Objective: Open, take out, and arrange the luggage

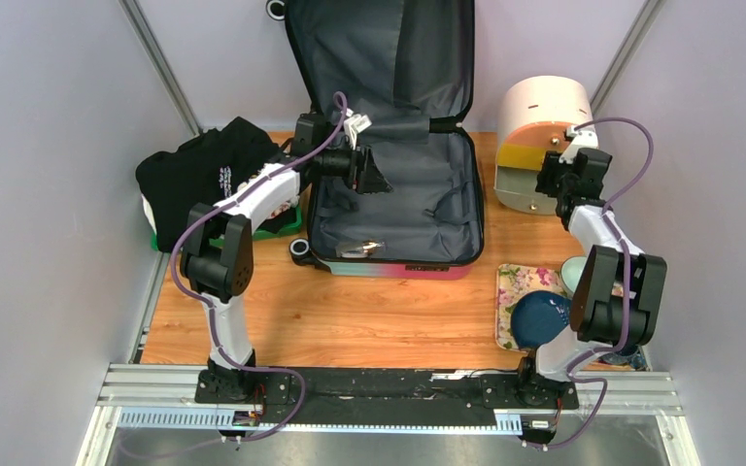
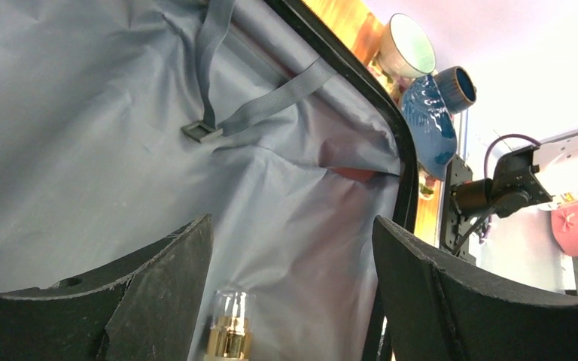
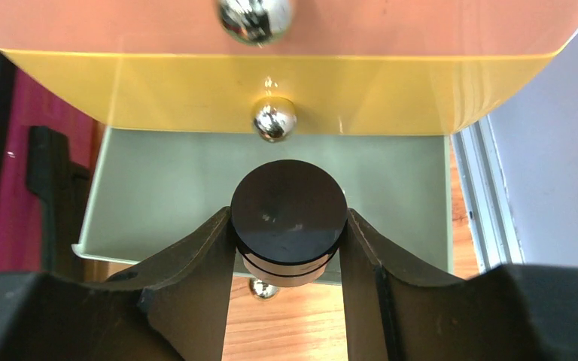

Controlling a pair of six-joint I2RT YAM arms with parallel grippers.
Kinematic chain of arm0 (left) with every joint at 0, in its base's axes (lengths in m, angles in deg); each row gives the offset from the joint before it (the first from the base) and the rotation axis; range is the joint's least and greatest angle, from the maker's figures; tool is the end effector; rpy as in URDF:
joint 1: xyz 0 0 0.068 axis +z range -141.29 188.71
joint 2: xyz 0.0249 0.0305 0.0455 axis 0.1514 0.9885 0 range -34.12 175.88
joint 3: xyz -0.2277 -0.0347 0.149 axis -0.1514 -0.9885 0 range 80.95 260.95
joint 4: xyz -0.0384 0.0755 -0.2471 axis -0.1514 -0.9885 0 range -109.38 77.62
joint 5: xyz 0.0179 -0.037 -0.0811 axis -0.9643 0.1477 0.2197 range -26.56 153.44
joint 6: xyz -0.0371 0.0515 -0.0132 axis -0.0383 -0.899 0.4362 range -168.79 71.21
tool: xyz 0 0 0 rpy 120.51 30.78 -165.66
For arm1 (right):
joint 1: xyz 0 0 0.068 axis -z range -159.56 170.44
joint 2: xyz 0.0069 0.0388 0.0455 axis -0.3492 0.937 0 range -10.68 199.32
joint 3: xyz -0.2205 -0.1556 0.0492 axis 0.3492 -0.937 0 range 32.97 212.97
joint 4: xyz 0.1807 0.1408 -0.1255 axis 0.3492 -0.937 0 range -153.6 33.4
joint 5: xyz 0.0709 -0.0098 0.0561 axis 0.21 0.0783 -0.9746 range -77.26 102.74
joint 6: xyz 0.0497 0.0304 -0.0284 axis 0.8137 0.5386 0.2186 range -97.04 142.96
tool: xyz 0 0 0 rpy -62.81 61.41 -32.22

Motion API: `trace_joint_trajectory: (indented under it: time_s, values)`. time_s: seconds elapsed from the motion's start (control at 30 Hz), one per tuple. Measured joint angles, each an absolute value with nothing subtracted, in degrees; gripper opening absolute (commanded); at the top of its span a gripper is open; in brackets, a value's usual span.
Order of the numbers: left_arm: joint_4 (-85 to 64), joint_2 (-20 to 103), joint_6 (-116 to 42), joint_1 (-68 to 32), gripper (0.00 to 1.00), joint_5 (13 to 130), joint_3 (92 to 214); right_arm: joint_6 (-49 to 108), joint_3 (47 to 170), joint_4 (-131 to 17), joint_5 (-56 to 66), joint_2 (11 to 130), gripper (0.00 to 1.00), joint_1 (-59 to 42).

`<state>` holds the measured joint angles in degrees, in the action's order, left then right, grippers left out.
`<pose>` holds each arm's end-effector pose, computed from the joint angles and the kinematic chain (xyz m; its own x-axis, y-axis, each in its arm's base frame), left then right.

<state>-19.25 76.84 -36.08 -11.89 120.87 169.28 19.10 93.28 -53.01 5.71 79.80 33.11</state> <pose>0.4083 -0.1989 0.2728 -0.6424 0.1149 -0.7577 0.7531 0.2780 -0.5963 0.3673 -0.0762 0.2524 -0.4430 0.0311 -0.8960 0.0813 0.9967 -0.0056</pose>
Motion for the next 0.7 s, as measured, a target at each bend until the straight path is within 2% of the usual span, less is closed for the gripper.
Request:
trace_joint_trajectory:
  time_s: [0.23,0.33,0.37,0.4,0.47,0.5,0.7]
  values:
    - [-22.44,74.98,-38.71,-11.79,0.85,119.34,167.95,20.0,94.51,-50.56,5.73,85.76,0.16,33.5]
    - [-23.97,73.71,-39.89,-11.55,0.85,119.03,167.47,20.17,96.93,-50.27,5.8,89.41,0.22,33.5]
    - [-24.39,73.51,-40.3,-11.5,0.85,118.93,167.47,20.22,97.96,-50.29,5.84,90.66,0.27,33.5]
    - [-24.83,73.41,-40.67,-11.46,0.86,118.79,167.47,20.3,98.88,-50.36,5.93,91.82,0.4,33.5]
    - [-25.55,73.36,-41.5,-11.35,0.86,118.58,167.47,20.74,99.82,-50.67,6.24,93.37,0.49,33.5]
    - [-26.14,73.36,-41.79,-11.26,0.86,118.42,167.47,21.02,100.21,-50.73,6.3,94.11,0.57,33.5]
    - [-28.15,73.36,-42.86,-10.91,0.86,118.18,167.8,23.01,102.4,-52.31,7.11,95.42,0.73,33.5]
